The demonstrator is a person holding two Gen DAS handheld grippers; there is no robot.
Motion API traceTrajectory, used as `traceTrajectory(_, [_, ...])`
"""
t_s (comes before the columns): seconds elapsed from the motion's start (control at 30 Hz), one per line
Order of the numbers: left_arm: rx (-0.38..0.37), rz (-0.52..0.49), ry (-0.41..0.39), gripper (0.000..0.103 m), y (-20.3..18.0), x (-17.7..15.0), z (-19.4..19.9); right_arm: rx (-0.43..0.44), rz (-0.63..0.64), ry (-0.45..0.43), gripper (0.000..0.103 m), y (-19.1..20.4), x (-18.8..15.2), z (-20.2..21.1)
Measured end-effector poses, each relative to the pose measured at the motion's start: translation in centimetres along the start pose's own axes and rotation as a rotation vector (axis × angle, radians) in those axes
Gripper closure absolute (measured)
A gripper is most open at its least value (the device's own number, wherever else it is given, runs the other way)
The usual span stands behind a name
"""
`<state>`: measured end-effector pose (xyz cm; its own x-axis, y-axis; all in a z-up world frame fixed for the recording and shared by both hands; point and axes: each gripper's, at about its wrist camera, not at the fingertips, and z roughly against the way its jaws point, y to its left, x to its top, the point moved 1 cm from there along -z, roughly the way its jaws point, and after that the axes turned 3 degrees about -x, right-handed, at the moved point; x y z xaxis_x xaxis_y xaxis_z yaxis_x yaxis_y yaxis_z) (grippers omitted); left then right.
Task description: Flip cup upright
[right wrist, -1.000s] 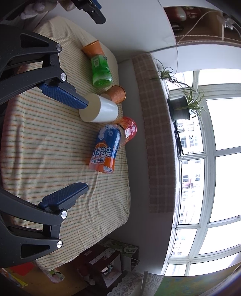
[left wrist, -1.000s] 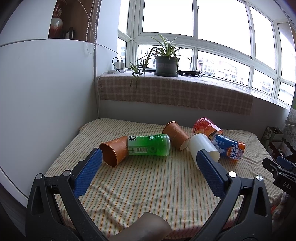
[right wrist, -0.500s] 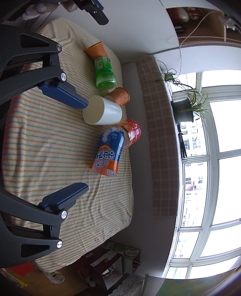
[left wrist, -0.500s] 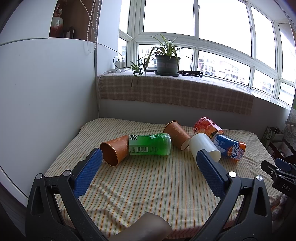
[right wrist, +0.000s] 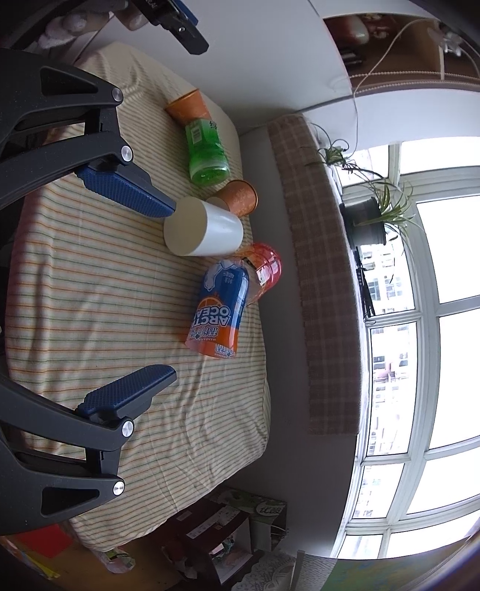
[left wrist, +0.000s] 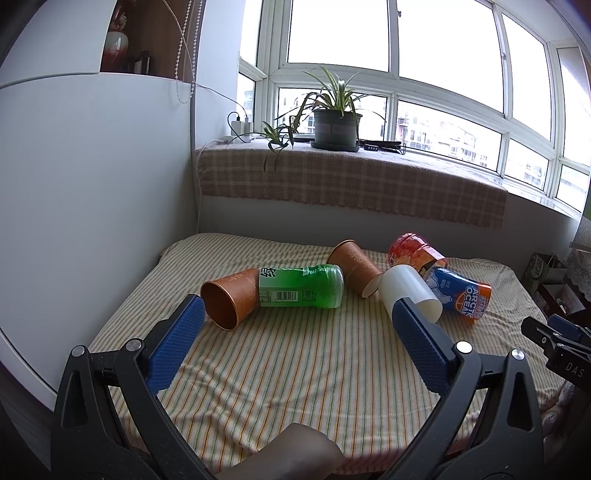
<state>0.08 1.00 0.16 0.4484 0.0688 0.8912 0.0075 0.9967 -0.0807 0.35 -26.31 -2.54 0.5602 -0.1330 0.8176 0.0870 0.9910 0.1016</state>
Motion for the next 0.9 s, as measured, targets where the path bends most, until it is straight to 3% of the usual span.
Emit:
traceTrajectory(0.43, [0.023,0.007,0.015,0.000,0.9,-0.3,-0.8,0.020,0.051,-0.010,0.021,1.2,0.6,-0.7])
traceTrajectory(0.7, [0.060,-0.003,0.033,0.000,2.3,-1.1,-1.2,0.112,0.186,-0.016,0.021,4.4,2.0,-2.1])
traceTrajectory(0.9, [0.099,0.006,0.046,0.000,4.0,-1.8,-1.1,0.230,0.304,0.017,0.021,7.8,3.1,-4.3])
